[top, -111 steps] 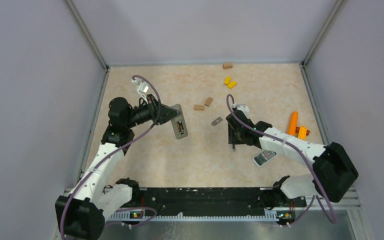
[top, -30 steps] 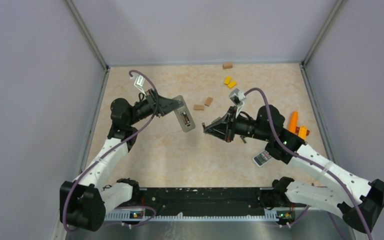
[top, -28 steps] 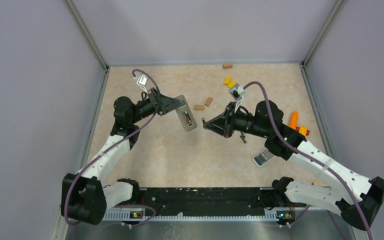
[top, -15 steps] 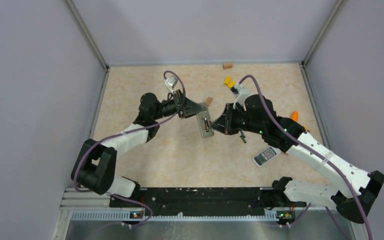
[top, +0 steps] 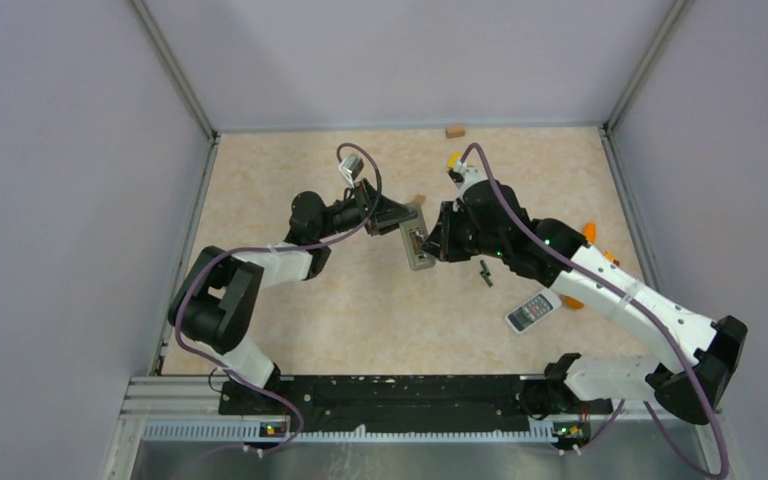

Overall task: Load the batteries into the remote control
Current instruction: Load the battery into the remote control.

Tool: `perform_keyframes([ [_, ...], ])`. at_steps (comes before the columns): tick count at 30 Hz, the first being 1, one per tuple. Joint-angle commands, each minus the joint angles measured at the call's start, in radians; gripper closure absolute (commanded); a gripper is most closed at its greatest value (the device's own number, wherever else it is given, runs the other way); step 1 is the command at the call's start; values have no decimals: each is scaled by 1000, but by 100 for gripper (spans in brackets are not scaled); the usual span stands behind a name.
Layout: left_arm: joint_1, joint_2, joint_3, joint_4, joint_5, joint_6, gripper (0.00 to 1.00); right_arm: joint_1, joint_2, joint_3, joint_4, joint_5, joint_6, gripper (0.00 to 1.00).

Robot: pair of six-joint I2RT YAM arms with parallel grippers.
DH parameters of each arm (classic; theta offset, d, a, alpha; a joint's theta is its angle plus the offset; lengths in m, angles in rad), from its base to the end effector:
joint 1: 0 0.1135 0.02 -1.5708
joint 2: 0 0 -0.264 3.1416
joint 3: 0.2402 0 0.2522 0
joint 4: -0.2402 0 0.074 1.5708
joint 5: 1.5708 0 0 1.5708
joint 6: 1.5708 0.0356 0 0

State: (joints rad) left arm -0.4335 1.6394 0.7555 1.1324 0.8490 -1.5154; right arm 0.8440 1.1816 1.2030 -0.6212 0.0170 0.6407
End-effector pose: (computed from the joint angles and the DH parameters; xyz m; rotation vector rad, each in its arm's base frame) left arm 0.2922 -0.1647 0.2495 -0.0265 1.8139 -2.0664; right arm 0.1692 0.1893 0.3611 -0.2223 2.2813 0.8032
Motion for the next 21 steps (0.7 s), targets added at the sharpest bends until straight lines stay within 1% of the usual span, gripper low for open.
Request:
perform_keyframes([
  [1, -1, 2, 33, 94, 13, -3, 97, 14, 32, 68, -15, 38, 2, 100],
  [10, -1, 1, 56, 57, 28, 38, 97, 16, 66, 90, -14, 3, 3, 97],
  [15, -1, -1, 60, 43, 22, 43, 97, 15, 70, 87, -12, -14, -1, 87],
  [16, 0, 0, 59, 42, 22, 44, 97, 15, 72, 86, -10, -37, -2, 86],
  [21, -1, 0, 59, 38, 19, 40, 97, 15, 69, 82, -7, -47, 1, 81],
])
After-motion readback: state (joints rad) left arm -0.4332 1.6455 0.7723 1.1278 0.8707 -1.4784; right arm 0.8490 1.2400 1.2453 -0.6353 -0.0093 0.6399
